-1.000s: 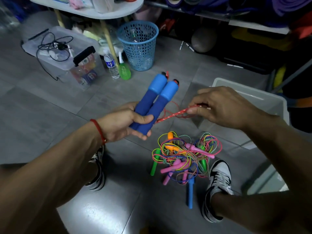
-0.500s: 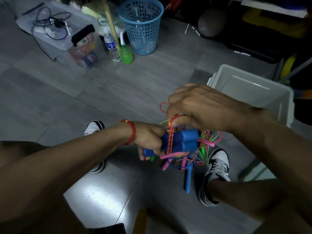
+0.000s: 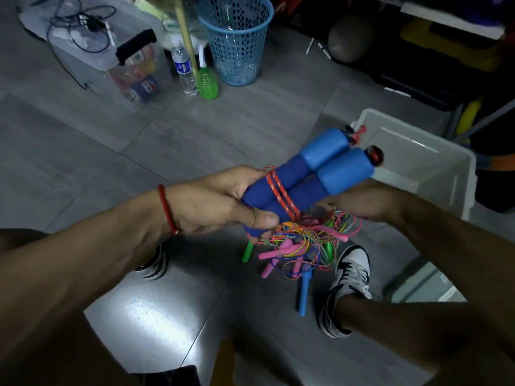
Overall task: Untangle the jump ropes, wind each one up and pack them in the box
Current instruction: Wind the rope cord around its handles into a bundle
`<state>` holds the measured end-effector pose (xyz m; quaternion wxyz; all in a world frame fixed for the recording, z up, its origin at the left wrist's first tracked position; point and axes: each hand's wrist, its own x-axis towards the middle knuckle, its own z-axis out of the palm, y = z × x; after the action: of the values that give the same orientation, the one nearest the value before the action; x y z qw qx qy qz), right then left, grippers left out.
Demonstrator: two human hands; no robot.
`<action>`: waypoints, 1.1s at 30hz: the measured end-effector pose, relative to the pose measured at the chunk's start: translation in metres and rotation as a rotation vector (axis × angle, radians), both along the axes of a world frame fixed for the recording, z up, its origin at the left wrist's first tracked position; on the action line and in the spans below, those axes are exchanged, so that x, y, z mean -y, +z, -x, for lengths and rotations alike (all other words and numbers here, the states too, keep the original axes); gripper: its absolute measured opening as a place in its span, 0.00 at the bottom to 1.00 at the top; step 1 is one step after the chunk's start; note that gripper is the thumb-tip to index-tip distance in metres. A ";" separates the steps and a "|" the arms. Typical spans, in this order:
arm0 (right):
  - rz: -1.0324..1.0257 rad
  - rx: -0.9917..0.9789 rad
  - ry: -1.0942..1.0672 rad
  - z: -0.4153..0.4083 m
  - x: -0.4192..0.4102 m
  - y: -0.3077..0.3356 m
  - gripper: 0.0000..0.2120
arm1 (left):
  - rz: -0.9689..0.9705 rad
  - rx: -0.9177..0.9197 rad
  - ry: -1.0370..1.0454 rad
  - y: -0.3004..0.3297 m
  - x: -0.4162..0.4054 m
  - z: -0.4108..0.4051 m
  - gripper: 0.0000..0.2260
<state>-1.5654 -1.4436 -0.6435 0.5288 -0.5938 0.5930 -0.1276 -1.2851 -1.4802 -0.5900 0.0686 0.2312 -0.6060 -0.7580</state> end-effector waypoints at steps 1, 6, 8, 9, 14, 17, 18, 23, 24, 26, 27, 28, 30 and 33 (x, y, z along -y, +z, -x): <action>0.037 0.057 0.046 -0.017 -0.003 0.011 0.08 | -0.049 -0.002 0.079 -0.003 0.001 -0.002 0.11; 0.055 0.176 0.008 -0.057 -0.016 0.016 0.17 | -0.072 0.213 0.324 -0.022 0.008 -0.003 0.05; 0.028 0.088 0.014 -0.059 -0.020 0.016 0.18 | -0.093 0.271 0.419 -0.028 0.014 -0.006 0.05; 0.022 0.043 0.018 -0.061 -0.022 0.018 0.17 | -0.081 0.293 0.446 -0.031 0.017 -0.007 0.06; 0.233 -0.322 0.081 -0.067 -0.029 0.033 0.10 | 0.008 0.442 0.539 -0.045 0.029 -0.011 0.06; 0.576 -0.727 0.334 -0.070 -0.038 0.048 0.10 | 0.072 0.548 0.498 -0.054 0.028 -0.006 0.07; 0.722 -0.837 0.445 -0.072 -0.039 0.053 0.07 | 0.081 0.583 0.471 -0.057 0.026 -0.003 0.07; 0.911 -0.935 0.721 -0.067 -0.025 0.072 0.08 | 0.192 0.807 0.214 -0.063 0.015 0.008 0.08; 0.921 -0.921 0.731 -0.066 -0.022 0.079 0.07 | 0.204 0.817 0.158 -0.063 0.013 0.011 0.08; 0.968 -0.884 0.719 -0.062 -0.018 0.091 0.09 | 0.235 0.801 0.053 -0.060 0.006 0.019 0.06; 0.969 -0.858 0.714 -0.061 -0.016 0.095 0.09 | 0.251 0.783 0.002 -0.057 0.002 0.023 0.05; 0.969 -0.834 0.723 -0.061 -0.014 0.096 0.09 | 0.276 0.762 -0.044 -0.055 -0.002 0.027 0.04; 0.971 -0.803 0.744 -0.059 -0.008 0.094 0.13 | 0.353 0.734 -0.139 -0.050 -0.010 0.033 0.04; 0.956 -0.706 0.727 -0.051 0.004 0.079 0.18 | 0.462 0.691 -0.209 -0.046 -0.018 0.036 0.04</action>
<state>-1.5147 -1.4477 -0.5646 -0.0059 -0.9283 0.3717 0.0111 -1.3216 -1.4620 -0.6361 -0.1653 0.3875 -0.7675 -0.4831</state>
